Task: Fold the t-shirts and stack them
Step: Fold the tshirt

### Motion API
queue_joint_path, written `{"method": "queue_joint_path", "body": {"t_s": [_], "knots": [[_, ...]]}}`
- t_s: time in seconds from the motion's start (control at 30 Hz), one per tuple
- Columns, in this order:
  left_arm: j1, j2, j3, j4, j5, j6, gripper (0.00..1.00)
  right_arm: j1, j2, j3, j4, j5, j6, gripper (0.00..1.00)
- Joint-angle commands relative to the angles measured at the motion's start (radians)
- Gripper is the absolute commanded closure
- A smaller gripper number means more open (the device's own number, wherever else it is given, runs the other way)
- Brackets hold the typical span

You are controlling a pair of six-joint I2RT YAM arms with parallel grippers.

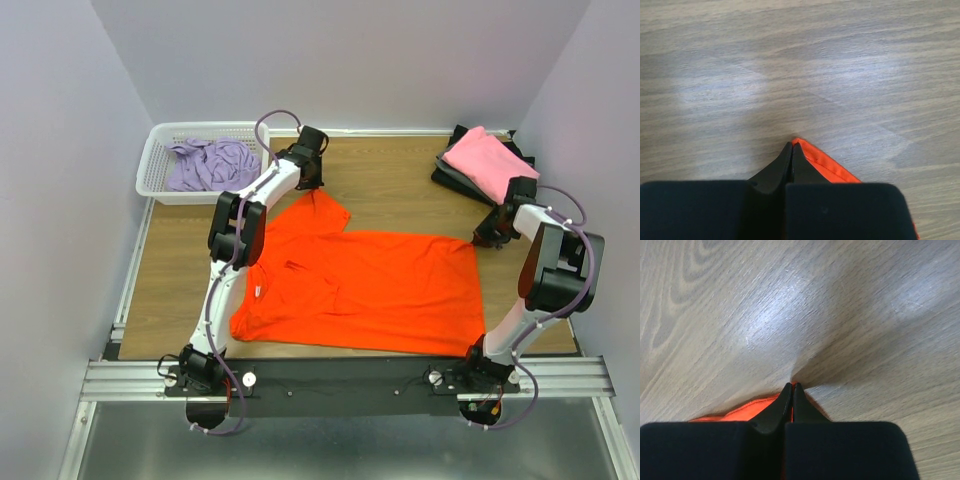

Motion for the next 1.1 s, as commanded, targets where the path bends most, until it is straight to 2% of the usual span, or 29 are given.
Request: {"method": "queue_joint_path", "body": {"t_s": [0.0,0.3,0.53,0.63,0.7,1.07], "knots": [[0.005,0.030,0.040,0.004,0.039,0.004,1.00,-0.006,0.039,0.033,-0.014,-0.023,0.002,0.98],[0.054,0.029,0.190,0.070,0.087,-0.064,1.00,-0.006,0.099,0.172,-0.027,-0.043,0.033,0.98],[0.105,-0.002,0.208,0.253,0.257,-0.084,1.00,-0.006,0.168,0.321,-0.059,-0.069,0.032,0.98],[0.107,-0.017,0.202,0.274,0.297,-0.061,1.00,-0.006,0.179,0.360,-0.063,-0.098,0.015,0.98],[0.107,-0.040,0.175,0.278,0.306,-0.044,1.00,-0.006,0.176,0.367,-0.063,-0.110,-0.002,0.98],[0.107,-0.369,-0.261,0.392,0.286,0.071,1.00,-0.006,0.064,0.226,-0.063,-0.116,-0.094,0.98]]}}
